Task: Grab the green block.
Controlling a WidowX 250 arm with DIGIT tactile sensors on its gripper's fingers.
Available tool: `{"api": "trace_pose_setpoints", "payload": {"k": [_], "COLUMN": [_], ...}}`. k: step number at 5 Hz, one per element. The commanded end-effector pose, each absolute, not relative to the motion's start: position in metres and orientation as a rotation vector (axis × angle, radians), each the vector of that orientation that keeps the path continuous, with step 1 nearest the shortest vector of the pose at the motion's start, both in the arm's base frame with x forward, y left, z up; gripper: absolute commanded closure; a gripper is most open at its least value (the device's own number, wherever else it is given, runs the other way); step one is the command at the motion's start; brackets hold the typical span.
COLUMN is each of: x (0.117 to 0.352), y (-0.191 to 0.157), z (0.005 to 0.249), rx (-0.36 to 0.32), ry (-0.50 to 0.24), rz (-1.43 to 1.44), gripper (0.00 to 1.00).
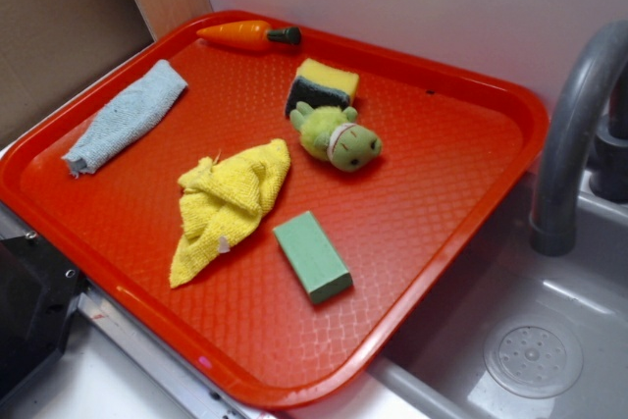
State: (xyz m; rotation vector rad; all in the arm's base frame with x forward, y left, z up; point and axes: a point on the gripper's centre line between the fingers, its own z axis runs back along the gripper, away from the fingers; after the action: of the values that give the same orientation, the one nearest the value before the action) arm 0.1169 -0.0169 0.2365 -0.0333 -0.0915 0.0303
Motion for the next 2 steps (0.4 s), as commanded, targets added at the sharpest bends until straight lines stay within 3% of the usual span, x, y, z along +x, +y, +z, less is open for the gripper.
{"api": "trace_pose_setpoints", "payload": {"k": [1, 2], "x": [0.117, 0.141], "y": [-0.017, -0.017], "z": [0.236, 0.221], "rx": [-0.033, 0.033], "ry": [-0.092, -0.245], "rz": [0.030, -0.218], "gripper": [0.00, 0.00]}}
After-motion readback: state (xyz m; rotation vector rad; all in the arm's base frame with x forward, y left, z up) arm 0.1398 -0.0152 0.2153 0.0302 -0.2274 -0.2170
